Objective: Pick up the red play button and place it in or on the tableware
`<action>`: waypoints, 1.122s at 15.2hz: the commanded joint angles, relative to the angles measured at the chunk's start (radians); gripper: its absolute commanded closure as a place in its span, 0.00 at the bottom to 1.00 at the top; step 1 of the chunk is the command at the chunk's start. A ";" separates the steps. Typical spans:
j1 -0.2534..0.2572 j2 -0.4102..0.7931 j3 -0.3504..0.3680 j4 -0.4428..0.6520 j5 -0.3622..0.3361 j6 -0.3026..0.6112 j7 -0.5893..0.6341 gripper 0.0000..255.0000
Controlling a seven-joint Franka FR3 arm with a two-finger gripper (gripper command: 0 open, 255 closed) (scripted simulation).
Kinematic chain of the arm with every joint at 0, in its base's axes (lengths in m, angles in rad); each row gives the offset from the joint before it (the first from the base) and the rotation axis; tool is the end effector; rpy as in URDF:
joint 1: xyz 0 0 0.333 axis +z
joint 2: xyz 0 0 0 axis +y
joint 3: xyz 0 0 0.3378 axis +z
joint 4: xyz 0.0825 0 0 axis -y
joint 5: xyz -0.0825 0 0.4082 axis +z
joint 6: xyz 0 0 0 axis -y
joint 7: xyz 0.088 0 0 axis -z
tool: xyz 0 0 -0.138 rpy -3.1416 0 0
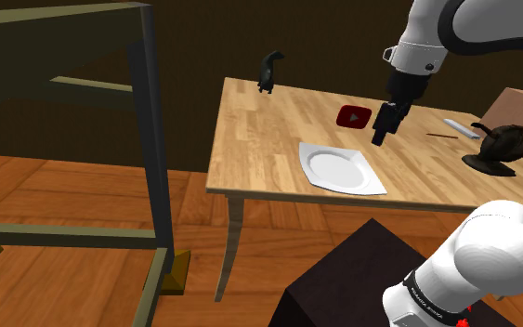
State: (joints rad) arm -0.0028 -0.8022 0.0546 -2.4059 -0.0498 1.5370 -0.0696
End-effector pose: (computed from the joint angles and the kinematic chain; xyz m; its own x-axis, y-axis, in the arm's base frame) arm 0.3037 0.0123 0.5526 0.9923 0.0999 -0.0733 0.1060 -0.9908 0.0840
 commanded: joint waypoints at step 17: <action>0.009 0.345 -0.397 0.233 -0.181 0.176 -0.667 0.00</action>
State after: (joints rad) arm 0.0032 -0.4826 -0.3197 -2.1931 -0.2274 1.7031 -0.6899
